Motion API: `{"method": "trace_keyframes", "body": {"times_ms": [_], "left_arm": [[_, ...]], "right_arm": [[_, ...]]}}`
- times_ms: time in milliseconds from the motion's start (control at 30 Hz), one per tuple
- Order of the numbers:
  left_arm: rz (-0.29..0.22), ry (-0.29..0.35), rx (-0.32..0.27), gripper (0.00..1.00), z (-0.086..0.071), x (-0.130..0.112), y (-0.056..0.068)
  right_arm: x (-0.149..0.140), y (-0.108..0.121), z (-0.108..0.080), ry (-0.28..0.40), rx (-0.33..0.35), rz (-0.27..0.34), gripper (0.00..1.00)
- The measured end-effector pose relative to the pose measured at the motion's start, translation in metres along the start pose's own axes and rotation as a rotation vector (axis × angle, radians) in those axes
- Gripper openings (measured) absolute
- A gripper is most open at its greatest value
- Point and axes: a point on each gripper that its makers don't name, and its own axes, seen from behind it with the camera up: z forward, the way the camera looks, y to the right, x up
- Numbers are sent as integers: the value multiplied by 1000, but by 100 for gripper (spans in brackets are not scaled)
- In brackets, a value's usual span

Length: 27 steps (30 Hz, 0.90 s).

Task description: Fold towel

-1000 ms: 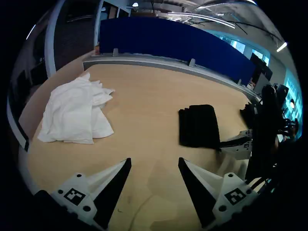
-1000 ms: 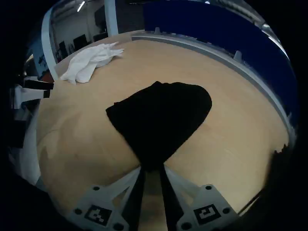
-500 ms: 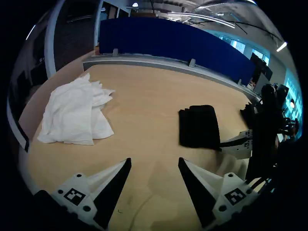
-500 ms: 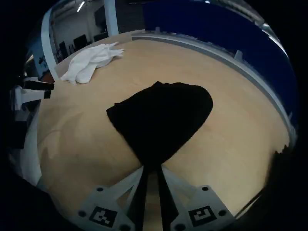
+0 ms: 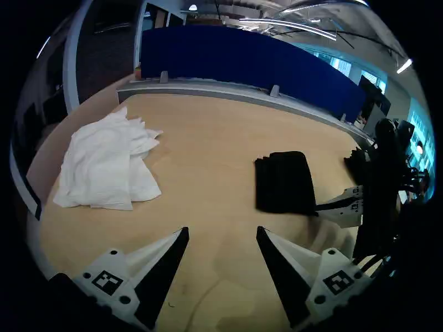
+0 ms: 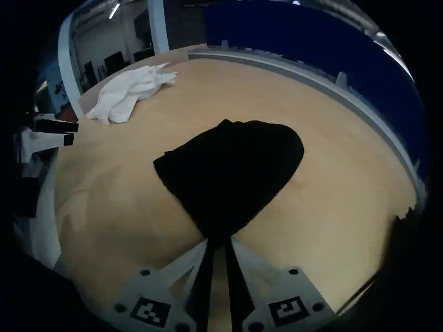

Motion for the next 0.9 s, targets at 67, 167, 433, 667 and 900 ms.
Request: {"method": "trace_keyframes", "body": {"times_ms": [67,167,433,667,900], "left_arm": [[0,1,0,90,0,0,0],[1,1,1,90,0,0,-1],[0,3,-1,90,-1,0,1],[0,8,-4,90,-3,4,3],[-2,9,-6,90,-4,4,5]], "right_arm": [[0,1,-1,1,-3,-3,14],[1,1,-2,7,-3,-6,14],[10,3,-10,32,4,-12,13],[25,4,-20,72,11,-22,13],[26,4,-21,75,15,-28,13]]}}
